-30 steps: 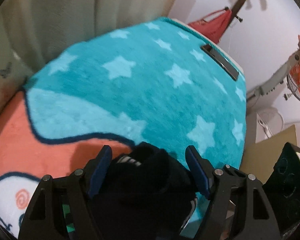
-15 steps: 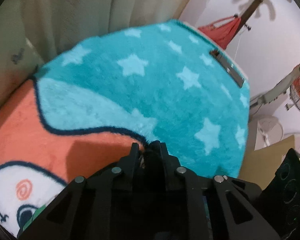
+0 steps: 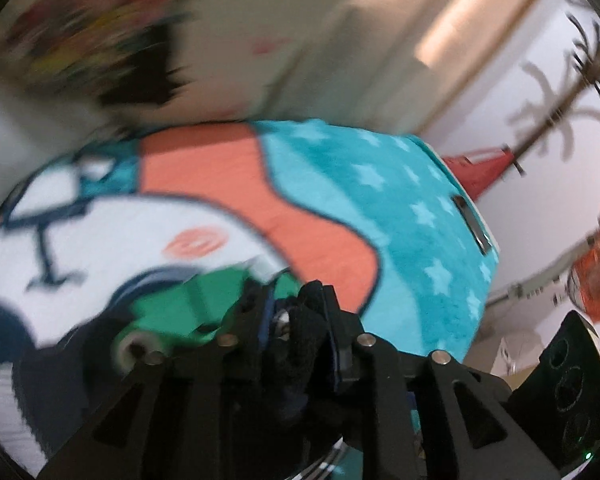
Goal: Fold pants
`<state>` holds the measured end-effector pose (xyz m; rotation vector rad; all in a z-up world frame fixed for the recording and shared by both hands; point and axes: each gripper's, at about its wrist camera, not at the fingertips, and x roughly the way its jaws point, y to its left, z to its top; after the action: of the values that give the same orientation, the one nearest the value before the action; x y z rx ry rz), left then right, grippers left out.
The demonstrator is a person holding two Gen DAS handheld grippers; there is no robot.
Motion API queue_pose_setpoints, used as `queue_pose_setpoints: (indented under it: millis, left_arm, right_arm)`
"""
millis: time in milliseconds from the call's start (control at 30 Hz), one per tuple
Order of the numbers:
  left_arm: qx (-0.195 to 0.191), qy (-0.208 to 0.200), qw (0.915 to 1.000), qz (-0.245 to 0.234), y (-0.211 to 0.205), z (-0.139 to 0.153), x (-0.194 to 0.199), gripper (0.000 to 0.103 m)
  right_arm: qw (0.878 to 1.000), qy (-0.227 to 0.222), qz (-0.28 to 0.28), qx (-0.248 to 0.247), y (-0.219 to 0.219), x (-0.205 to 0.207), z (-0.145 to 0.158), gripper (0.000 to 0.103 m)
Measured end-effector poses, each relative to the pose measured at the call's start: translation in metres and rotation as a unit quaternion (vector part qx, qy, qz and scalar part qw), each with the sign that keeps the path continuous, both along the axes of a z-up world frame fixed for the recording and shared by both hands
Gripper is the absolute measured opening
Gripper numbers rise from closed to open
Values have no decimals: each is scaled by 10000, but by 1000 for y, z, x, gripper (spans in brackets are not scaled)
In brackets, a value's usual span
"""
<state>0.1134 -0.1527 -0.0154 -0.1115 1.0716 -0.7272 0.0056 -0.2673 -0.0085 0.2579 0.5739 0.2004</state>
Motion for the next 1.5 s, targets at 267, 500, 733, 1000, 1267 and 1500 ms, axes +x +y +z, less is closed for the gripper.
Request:
queue_pose_setpoints:
  millis: [267,500,733,1000,1267,1500]
  left_arm:
    - [-460,-188,9953,829,84,22,-33,60]
    - [-74,-856,9821,1674,150,44,-72,62]
    - [-81,-847,9661,2438,203,26,-93,62]
    - [2,-873,9486,3041,246,18,-111,62]
    - [-176,-900,9371,3367,274,19,-119,63]
    - [193,-1037,9240,3676,288,23,-128,67]
  right_arm:
    - [9931,289,898,-702,60,3,-15,55]
    - [9930,-96,1029,-567,54,-17,28,61]
    - [9942,542,923,-91,56,30,19,44]
    - [9754,1308,1463,1005,76,52,-24,45]
    - [9802,954,1404,1018,83,36,5,52]
    - [9792,1309,1242,927,91,45,-20,54]
